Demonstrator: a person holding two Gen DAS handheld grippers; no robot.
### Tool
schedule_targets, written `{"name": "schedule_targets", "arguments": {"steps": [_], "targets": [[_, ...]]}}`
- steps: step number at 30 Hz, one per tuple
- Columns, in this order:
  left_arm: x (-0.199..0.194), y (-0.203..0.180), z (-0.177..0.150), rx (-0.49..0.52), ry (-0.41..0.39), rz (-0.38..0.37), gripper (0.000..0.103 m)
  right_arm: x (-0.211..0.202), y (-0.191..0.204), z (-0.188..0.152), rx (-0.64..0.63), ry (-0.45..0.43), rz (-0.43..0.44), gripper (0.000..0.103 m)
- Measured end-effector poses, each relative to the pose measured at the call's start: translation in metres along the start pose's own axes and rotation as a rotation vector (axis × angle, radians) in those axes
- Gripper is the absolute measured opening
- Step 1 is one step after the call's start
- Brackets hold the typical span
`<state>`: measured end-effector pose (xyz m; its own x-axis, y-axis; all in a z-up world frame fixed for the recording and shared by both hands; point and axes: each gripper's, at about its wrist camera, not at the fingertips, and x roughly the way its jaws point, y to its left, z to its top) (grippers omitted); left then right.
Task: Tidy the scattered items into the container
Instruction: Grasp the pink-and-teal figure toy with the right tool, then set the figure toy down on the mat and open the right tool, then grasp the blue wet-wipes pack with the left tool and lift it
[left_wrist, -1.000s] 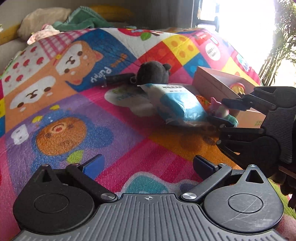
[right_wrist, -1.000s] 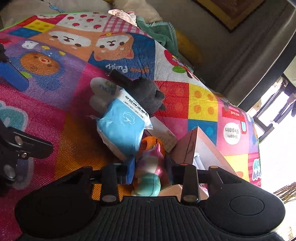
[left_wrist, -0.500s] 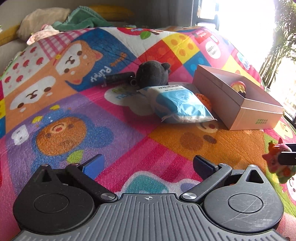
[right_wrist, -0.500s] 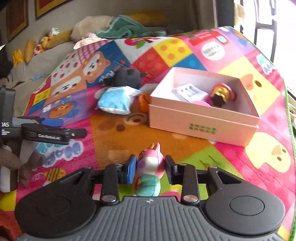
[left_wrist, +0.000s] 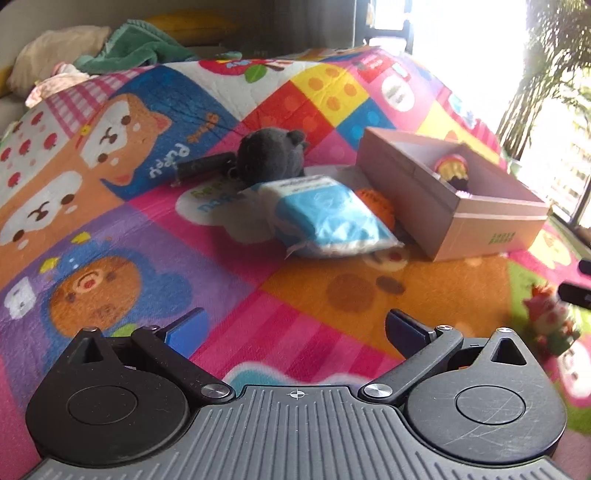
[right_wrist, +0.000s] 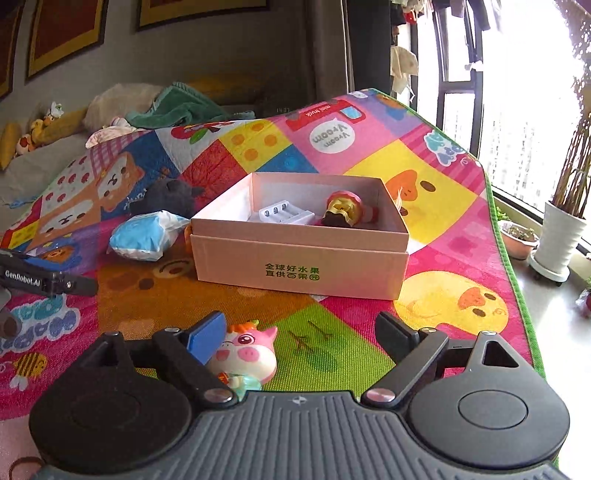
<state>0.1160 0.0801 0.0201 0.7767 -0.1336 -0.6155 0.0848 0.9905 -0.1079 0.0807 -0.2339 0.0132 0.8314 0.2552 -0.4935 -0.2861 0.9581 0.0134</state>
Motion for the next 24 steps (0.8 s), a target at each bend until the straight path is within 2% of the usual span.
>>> {"name": "schedule_targets", "arguments": {"steps": [4,5,9,14,15,16,17,20,24], "targets": [[0.02,-0.018,0.034,-0.014,-0.04,0.037,0.103,0.002,0.003,-0.003,-0.007,-0.003,0.012,0.096],[0.03,-0.022,0.042,-0.01,-0.039,0.051,0.103,0.003,0.003,-0.004,-0.007,-0.003,0.01,0.103],[0.071,-0.031,0.062,-0.005,-0.001,0.1,0.103,0.004,0.005,-0.008,-0.006,0.001,-0.005,0.103],[0.096,-0.03,0.062,0.008,0.027,0.122,0.103,0.003,-0.002,-0.01,0.037,-0.002,-0.002,0.103],[0.096,-0.029,0.059,0.013,0.025,0.122,0.101,0.003,-0.004,-0.01,0.048,0.0,0.005,0.103],[0.094,-0.028,0.057,0.017,0.022,0.119,0.088,0.004,-0.006,-0.01,0.059,0.004,0.011,0.103],[0.092,-0.027,0.055,0.023,0.022,0.113,0.08,0.005,-0.007,-0.01,0.067,0.009,0.015,0.103],[0.083,-0.026,0.05,0.062,0.019,0.096,0.074,0.006,-0.008,-0.01,0.077,0.015,0.019,0.103],[0.062,-0.023,0.039,0.102,0.028,0.057,0.07,0.005,-0.007,-0.011,0.071,0.008,0.009,0.103]]}}
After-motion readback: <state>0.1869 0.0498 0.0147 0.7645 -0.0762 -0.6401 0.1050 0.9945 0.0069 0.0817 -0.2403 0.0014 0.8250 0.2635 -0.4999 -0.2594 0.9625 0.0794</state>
